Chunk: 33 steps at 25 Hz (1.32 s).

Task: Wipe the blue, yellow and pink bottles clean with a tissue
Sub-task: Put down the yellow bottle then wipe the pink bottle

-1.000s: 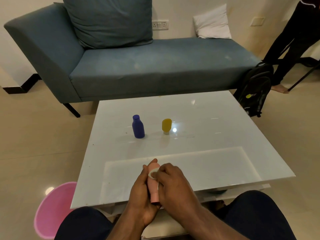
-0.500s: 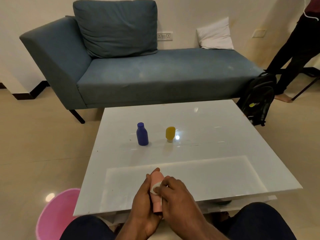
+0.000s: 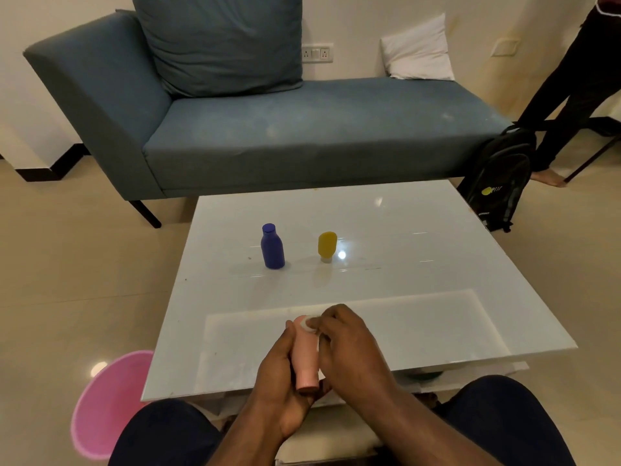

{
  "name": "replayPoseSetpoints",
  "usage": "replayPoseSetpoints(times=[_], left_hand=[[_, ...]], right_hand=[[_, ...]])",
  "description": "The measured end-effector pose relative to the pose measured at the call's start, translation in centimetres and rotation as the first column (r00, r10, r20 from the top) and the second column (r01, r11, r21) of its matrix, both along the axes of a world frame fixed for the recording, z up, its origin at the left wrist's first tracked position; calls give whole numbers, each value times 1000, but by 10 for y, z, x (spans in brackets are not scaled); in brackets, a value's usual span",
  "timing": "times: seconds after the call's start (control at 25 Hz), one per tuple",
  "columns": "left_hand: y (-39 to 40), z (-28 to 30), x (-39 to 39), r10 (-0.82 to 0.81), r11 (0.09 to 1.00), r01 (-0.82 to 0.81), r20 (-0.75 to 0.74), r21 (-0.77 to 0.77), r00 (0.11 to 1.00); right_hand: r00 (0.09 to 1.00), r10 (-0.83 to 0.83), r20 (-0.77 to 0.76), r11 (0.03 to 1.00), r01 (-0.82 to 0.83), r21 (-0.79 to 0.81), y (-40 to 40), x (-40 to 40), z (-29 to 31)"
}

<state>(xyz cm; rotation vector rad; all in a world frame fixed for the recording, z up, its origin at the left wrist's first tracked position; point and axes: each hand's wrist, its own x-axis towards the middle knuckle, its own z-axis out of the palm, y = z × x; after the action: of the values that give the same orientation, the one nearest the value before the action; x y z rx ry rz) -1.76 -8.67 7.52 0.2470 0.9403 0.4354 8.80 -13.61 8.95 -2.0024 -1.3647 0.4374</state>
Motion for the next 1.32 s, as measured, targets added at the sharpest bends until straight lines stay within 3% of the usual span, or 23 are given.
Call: replayPoseSetpoints(times=[0.08,0.24,0.44,0.56,0.76,0.92,1.12,1.24,1.32], left_hand=[[2,-1,0,18,1000,-18,33,-10,999],[4,0,-1,34,997,-28,86,-66,996],[6,-4,1,34,999,-33,73,-13,997],[9,-7,-4,85,994,-77,115,-71,990],[7,-7,0,45,999,-46,69,12,997],[9,-10,-4,71,997,-72,90,10,993],[5,-2,-4,41,999,-44,112,24,993],[8,-1,-6,31,999,-34,111,30,993],[8,0,-6,-6,998,0,109,62,994]], right_hand=[[998,-13,-66,1000,11,-24,-2,-3,0],[994,108,25,994,-108,7,-22,-15,6],[999,-30,-24,998,31,51,0,-7,2],[992,120,41,991,-122,50,-21,-24,5],[999,26,37,999,-27,37,-5,-6,8],[975,201,96,979,-203,12,-32,-27,11],[991,71,113,997,-74,22,-11,-9,6],[964,205,168,978,-210,12,-25,-25,10],[971,185,149,982,-188,4,-16,-14,10]])
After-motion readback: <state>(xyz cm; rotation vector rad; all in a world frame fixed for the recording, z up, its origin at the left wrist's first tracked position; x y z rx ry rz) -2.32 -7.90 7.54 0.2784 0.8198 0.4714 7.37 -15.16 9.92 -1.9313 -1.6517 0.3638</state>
